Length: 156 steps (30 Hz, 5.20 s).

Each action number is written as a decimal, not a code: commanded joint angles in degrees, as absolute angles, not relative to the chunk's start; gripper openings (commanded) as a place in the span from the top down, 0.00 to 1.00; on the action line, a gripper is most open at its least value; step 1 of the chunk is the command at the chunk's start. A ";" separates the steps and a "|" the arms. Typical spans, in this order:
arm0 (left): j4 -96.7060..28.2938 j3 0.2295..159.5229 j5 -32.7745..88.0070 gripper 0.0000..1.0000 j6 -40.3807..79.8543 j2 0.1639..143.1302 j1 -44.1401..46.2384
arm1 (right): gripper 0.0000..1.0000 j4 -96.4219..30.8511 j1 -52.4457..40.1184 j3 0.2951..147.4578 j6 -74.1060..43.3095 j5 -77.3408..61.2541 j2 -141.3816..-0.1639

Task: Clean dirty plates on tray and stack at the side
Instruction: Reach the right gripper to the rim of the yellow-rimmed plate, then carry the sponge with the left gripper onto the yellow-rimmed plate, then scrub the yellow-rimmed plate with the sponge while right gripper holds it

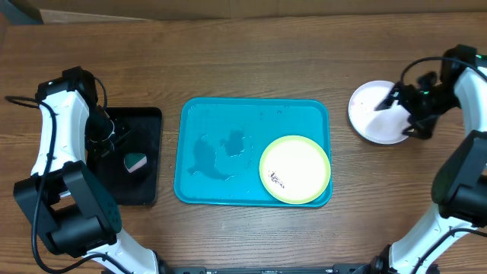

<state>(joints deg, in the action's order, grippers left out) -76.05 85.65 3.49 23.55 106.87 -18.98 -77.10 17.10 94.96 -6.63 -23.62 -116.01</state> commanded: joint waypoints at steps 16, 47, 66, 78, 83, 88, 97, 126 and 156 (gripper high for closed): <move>-75.33 85.54 4.10 0.96 22.68 106.02 -19.09 | 0.27 -70.63 -11.79 88.99 15.05 -13.50 -112.62; -74.32 85.54 25.65 0.96 5.82 106.04 -18.28 | 0.96 -54.46 -17.69 76.47 -2.44 -13.17 -112.73; -71.94 85.54 26.44 0.96 6.28 106.13 4.40 | 0.96 -43.72 -27.38 76.44 -17.06 -13.65 -118.52; -62.39 84.18 19.42 0.96 20.21 111.57 16.16 | 0.96 -40.47 -27.59 76.44 -19.35 -13.72 -119.66; -52.86 82.35 18.11 0.96 21.10 115.42 20.01 | 0.96 -37.89 -27.66 76.44 -19.35 -13.74 -119.66; -48.42 82.15 14.39 0.96 25.67 119.46 21.32 | 0.96 -37.74 -27.64 76.31 -19.31 -13.56 -119.66; -47.99 83.13 14.41 0.64 25.74 120.11 18.83 | 0.96 -34.02 -27.64 73.45 -19.14 -13.82 -119.66; -59.81 89.67 5.21 0.46 25.32 117.32 17.82 | 0.96 -33.69 -27.64 73.45 -19.11 -13.78 -119.66; -54.76 84.88 9.50 0.67 25.54 117.64 18.46 | 0.96 -33.69 -27.64 73.43 -19.09 -13.78 -119.66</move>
<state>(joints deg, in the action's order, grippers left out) -55.00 86.80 9.65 25.54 119.02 18.09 -33.45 -27.40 75.46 -19.27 -16.75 -117.19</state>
